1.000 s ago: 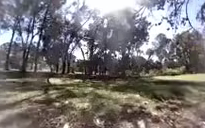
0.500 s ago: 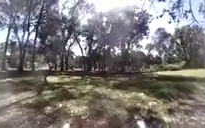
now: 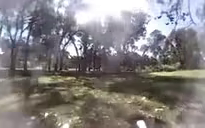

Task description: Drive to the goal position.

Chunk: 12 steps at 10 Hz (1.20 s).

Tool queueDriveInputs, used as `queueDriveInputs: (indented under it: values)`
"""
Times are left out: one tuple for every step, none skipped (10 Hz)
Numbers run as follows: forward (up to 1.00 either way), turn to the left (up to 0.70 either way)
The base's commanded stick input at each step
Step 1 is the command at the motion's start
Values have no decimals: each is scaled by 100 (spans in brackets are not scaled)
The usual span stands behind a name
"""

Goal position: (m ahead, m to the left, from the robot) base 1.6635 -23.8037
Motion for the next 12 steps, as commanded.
queueDriveInputs:
  values:
    - [70, -27]
    - [70, -27]
    - [70, -27]
    - [70, -27]
    - [70, -27]
    - [70, -27]
    - [70, -27]
    - [70, -27]
    - [70, -27]
    - [70, -27]
    - [70, -27]
    - [70, -27]
